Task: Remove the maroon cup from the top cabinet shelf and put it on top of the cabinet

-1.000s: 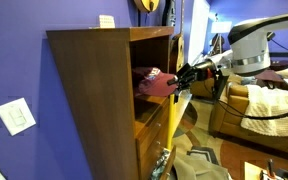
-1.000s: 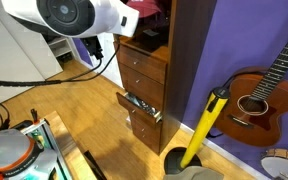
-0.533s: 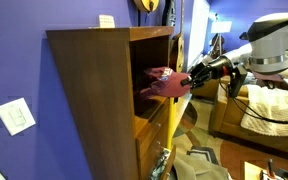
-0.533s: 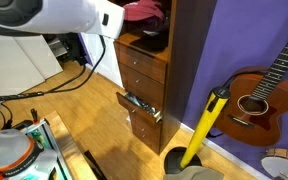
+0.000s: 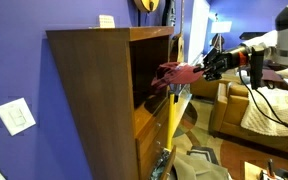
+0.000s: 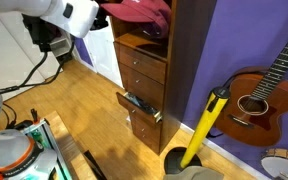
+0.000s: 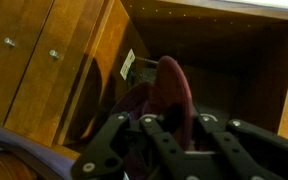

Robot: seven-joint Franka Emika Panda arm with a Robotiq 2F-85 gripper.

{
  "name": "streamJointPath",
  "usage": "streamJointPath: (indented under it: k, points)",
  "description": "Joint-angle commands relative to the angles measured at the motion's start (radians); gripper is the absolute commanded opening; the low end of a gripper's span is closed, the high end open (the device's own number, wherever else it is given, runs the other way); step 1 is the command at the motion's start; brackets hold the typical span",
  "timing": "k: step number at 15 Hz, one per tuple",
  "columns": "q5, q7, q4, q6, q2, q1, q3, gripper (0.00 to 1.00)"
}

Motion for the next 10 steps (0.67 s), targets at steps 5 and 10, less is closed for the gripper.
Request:
streamJointPath:
  k: [5, 10]
  points:
    - [-0.046, 0.096, -0.025, -0.004, -0.034, 0.009, -0.027, 0.09]
    - [-0.069, 0.141, 0.001, 0.057, -0.056, -0.038, -0.021, 0.02]
